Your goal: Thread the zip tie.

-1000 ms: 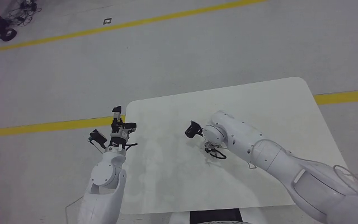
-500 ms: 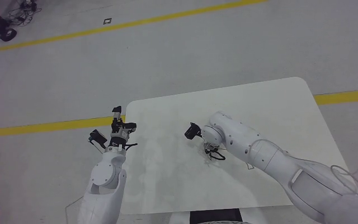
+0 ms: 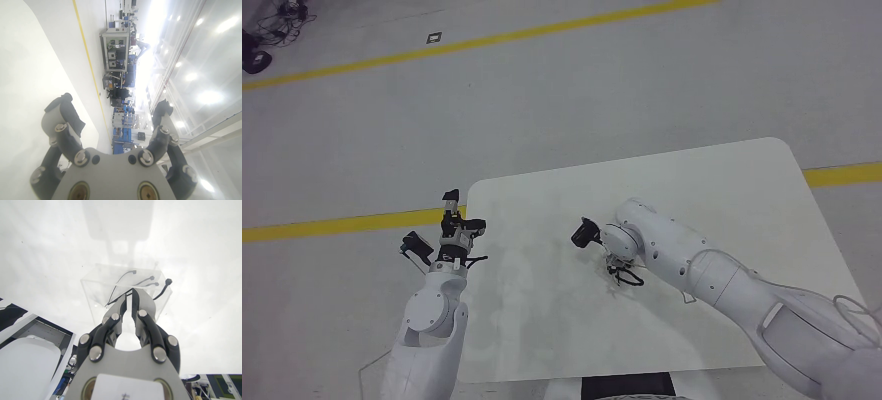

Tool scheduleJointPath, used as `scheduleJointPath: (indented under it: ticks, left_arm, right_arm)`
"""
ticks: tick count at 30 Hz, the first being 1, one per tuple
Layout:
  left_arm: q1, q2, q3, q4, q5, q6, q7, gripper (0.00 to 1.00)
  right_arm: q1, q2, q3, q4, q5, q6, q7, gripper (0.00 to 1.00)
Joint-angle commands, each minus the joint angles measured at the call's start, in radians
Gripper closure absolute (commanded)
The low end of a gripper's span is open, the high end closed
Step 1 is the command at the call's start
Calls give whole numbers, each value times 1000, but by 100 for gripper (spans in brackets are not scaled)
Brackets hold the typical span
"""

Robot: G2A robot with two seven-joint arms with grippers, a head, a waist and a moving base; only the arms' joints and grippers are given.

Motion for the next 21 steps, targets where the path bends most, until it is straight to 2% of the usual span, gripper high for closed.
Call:
scheduleJointPath:
  ticks: [1,3,10,21]
  left_arm:
    - [0,0,0,0,0,0,0,0]
    - [0,0,0,0,0,0,0,0]
    - [0,0,0,0,0,0,0,0]
    - [0,0,0,0,0,0,0,0]
  right_arm:
    - [-1,-1,1,1,0,1,1,70]
    - [-1,-3,1,3,-1,2,1,68]
    - [1,-12,-4,17,-2,5,5,75]
    - [10,-35,-21,61,6,8,0,78]
